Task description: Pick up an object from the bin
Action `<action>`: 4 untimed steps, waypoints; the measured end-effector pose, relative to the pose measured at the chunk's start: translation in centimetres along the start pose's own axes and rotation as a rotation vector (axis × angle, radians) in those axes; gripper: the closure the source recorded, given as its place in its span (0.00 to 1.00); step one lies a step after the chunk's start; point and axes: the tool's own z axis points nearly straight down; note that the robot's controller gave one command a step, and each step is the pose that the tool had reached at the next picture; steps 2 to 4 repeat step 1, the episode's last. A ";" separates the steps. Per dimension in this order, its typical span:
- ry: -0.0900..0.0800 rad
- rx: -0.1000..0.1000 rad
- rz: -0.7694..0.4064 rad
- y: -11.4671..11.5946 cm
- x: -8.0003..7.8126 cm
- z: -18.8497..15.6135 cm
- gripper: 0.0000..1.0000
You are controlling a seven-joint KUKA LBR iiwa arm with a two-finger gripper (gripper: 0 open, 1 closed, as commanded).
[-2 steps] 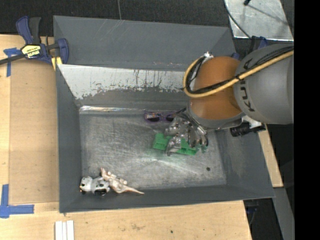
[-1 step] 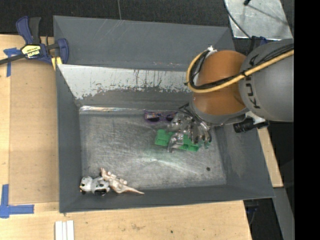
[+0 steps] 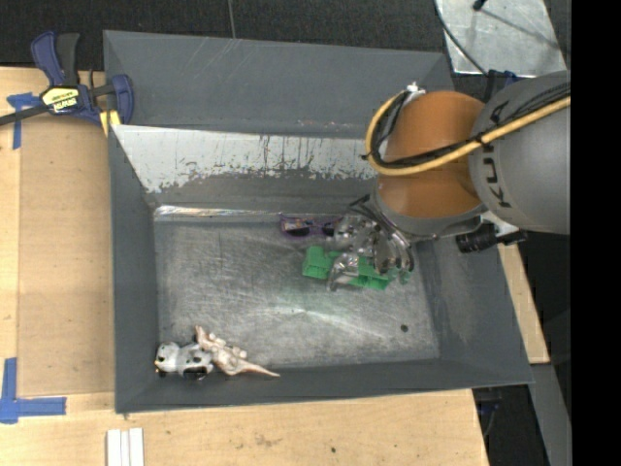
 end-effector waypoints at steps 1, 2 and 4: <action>0.001 0.000 0.000 0.0 0.0 -0.5 1.00; 0.001 0.000 0.000 0.0 0.0 -0.5 1.00; 0.001 0.000 0.000 0.0 0.0 -0.5 1.00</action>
Offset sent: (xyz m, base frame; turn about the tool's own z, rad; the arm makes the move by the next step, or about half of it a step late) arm 0.0001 -0.0002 0.0221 0.0000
